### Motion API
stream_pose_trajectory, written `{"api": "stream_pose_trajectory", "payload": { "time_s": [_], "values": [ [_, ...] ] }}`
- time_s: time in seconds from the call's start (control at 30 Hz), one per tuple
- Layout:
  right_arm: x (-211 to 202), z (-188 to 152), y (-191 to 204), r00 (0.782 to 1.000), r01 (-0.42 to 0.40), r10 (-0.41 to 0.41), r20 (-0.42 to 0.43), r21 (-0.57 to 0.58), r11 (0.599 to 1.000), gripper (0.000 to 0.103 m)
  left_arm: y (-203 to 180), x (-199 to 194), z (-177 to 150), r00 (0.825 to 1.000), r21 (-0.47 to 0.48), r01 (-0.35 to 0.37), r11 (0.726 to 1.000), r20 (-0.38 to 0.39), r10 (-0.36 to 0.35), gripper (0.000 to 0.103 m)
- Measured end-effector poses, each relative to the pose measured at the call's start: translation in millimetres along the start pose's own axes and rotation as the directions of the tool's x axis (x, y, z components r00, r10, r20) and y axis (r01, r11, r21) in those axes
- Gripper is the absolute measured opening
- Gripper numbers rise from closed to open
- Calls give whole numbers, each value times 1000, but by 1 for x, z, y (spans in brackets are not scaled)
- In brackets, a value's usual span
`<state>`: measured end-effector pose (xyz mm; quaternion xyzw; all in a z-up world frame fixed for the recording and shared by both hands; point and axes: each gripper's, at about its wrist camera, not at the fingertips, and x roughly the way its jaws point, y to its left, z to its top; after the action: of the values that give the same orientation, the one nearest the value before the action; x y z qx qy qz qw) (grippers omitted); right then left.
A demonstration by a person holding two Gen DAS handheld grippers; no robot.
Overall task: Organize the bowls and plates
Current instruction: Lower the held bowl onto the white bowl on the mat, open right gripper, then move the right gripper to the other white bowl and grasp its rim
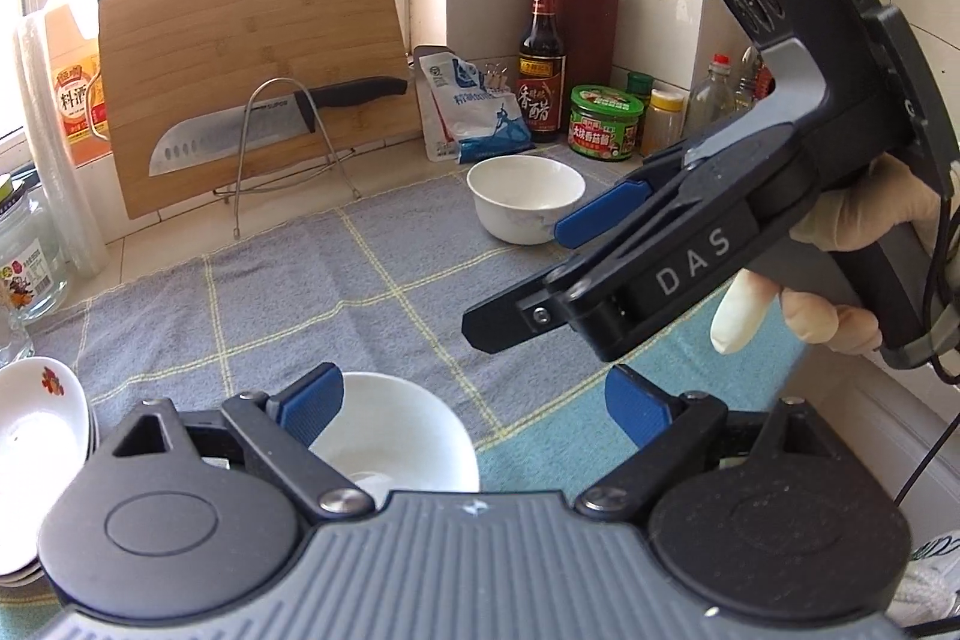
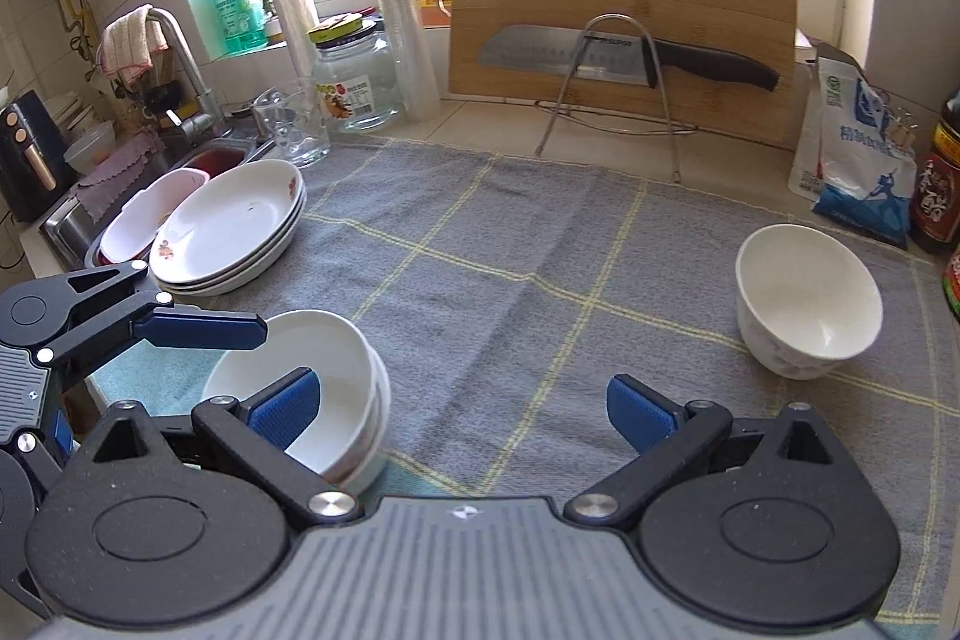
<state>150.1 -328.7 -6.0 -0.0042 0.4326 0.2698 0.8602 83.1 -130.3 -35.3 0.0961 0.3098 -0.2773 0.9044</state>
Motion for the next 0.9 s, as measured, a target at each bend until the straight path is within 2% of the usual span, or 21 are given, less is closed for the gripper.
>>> {"api": "stream_pose_trajectory", "payload": {
  "time_s": [0.33, 0.73, 0.9],
  "values": [
    [-21, -15, -75, 997, 80, -80, 3, 35, 996, 103, -46, 53, 21, 1000, 3, 22, 1000, 3, -22, 94],
    [-8, -1, -153, 995, 97, -97, 2, 3, 995, 103, -78, 137, 41, 992, -67, -127, 990, 6, 127, 94],
    [6, 13, -177, 996, 86, -86, 5, -14, 996, 103, -83, 166, 53, 988, -53, -151, 987, 11, 152, 94]
  ]
}}
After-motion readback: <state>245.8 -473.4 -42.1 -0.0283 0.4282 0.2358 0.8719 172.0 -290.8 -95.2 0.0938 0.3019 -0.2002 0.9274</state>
